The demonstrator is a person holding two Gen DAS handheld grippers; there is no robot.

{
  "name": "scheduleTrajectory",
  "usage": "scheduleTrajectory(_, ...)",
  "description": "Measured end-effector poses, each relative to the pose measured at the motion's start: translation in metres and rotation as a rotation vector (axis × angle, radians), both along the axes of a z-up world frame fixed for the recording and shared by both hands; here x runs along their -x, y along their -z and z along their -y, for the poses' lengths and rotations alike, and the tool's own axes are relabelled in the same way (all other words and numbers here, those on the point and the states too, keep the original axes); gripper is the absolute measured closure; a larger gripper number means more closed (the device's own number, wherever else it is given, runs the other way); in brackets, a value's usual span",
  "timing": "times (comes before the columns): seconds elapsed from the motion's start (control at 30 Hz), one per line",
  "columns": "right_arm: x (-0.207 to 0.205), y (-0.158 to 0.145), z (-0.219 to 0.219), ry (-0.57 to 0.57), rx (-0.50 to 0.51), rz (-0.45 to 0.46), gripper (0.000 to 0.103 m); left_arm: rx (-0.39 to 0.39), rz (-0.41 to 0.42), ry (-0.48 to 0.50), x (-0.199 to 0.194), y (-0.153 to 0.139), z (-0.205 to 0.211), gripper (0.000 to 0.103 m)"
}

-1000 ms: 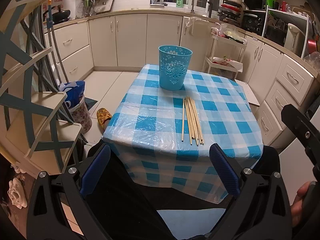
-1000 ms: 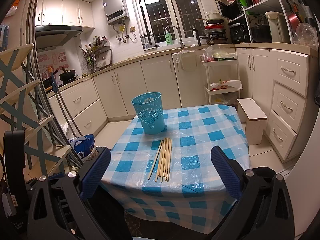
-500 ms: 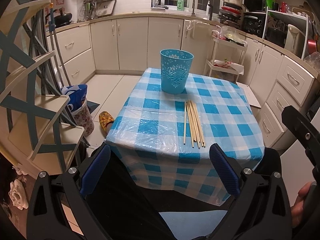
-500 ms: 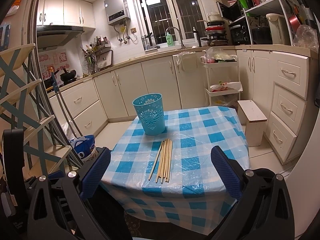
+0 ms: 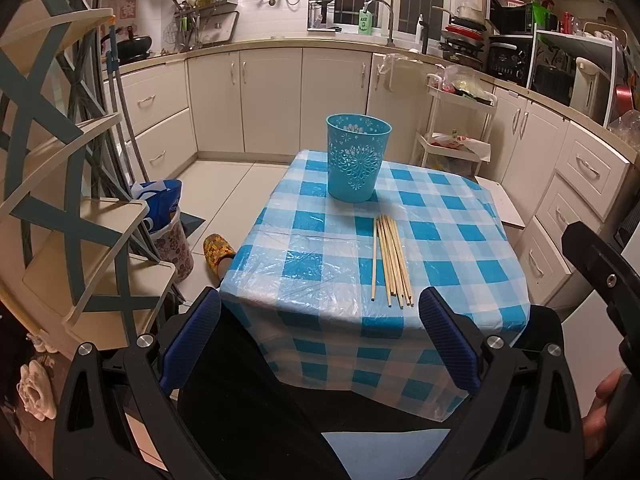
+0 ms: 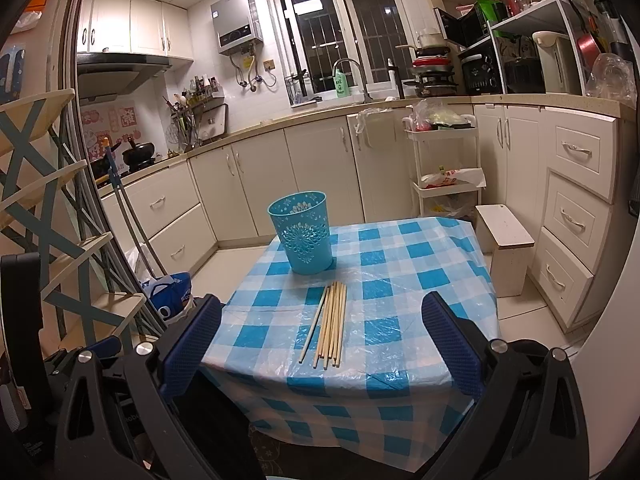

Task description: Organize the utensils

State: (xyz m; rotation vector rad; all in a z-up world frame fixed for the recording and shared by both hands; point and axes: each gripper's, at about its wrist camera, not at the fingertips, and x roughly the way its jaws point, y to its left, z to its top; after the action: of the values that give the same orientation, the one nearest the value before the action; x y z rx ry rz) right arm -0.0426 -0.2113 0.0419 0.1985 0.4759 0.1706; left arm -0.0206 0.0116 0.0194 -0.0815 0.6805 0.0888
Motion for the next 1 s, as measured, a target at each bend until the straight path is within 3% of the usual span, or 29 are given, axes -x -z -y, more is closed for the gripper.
scheduleTrajectory(1.0, 0.0015, 0.0026, -0.0031, -0.007, 0.001, -0.015, 0.007, 0.003, -0.023, 0.002, 0.0017, 0.0072, 0.0086, 0.008)
